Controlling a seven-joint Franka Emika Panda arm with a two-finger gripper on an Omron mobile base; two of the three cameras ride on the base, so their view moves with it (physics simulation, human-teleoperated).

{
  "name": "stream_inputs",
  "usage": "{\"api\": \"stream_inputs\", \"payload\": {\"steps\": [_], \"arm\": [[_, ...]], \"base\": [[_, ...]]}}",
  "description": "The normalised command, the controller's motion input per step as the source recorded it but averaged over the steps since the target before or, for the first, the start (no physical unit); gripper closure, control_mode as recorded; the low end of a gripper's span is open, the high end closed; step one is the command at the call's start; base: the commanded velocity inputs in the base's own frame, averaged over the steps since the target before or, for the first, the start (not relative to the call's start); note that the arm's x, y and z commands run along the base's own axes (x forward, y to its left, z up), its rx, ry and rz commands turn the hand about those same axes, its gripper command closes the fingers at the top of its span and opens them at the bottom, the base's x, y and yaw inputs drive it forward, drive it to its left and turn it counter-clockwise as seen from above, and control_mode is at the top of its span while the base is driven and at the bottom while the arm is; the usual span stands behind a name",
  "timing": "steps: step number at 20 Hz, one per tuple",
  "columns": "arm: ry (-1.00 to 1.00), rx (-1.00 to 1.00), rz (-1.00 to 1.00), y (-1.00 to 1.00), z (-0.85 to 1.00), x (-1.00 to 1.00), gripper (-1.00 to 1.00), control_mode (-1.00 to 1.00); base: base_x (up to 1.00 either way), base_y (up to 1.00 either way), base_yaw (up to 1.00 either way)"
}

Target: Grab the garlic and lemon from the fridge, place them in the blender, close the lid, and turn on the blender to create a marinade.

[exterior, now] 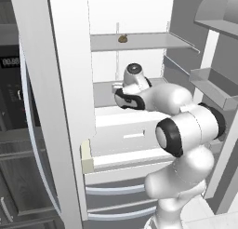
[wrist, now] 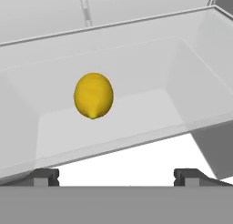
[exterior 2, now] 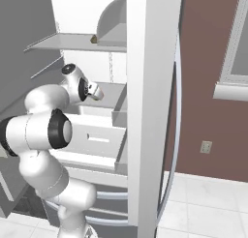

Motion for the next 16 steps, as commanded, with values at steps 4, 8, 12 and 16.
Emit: {"api": "stream_inputs", "payload": {"steps": [4,8,12,16], "arm": [[0.01,0.00,0.02,0.00,-0.14,0.42,-1.00,-1.00],[0.02,0.00,0.01,0.00,-0.18,0.46,-1.00,-1.00],[0.03,0.00,0.01,0.00,-0.25,0.45,-1.00,-1.00],[0.02,0.00,0.01,0.00,-0.21,0.37,-1.00,-1.00]], "base": [[0.00,0.00,0.00],[0.00,0.00,0.00],[0.00,0.00,0.00],[0.00,0.00,0.00]]}}
